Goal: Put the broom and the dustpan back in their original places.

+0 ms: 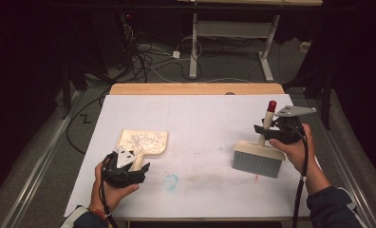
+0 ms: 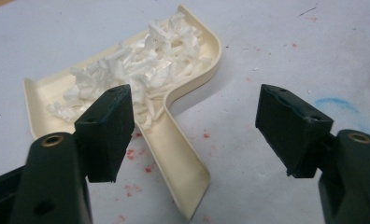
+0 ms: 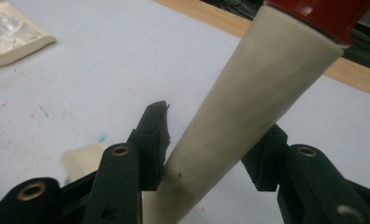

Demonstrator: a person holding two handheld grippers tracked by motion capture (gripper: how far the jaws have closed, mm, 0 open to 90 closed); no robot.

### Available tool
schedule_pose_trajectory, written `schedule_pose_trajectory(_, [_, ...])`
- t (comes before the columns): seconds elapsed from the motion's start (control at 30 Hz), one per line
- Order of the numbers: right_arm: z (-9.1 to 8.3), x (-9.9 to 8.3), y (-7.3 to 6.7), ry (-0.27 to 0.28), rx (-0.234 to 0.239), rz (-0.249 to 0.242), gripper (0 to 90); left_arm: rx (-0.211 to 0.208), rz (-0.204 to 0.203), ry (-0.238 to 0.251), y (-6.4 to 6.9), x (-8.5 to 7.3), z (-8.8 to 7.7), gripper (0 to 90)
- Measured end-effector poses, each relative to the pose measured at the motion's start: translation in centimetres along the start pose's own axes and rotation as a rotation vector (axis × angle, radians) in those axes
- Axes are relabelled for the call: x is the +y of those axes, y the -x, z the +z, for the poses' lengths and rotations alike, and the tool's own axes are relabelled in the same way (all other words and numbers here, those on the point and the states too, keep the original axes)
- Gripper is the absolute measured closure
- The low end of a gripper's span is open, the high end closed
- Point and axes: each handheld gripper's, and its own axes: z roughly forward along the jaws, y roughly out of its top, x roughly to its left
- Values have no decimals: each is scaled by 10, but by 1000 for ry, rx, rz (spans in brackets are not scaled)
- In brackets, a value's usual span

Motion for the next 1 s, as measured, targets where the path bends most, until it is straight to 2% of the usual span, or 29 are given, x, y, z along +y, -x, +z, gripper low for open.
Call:
schedule_pose_trajectory(0.2, [19,8,1,11,-35,8,560,-24,8,26,1,-5,4,228])
schedule_pose_trajectory(0.33, [25,11,2,64,-46,31,535,11,49,54,5,-7,3,212])
schedule_pose_trajectory(0.43, [25,16,0,108,-87,2,504,10,55,62,6,-7,4,212])
schedule_pose_trajectory(0.57, [21,27,1,176,-106,22,484,1,74,49,9,-8,6,208])
schedule_pose_trajectory(0.67, [22,33,2,194,-125,28,480,-3,86,44,11,-8,7,208])
schedule_pose_trajectory(0.73, [21,35,1,203,-118,19,477,-9,94,44,13,-8,8,208])
schedule_pose_trajectory(0.8, [21,38,-1,212,-146,2,458,-14,101,40,13,-8,9,208])
schedule_pose_trajectory(1.0, [14,47,-3,263,-181,-19,439,-18,114,40,15,-8,9,208])
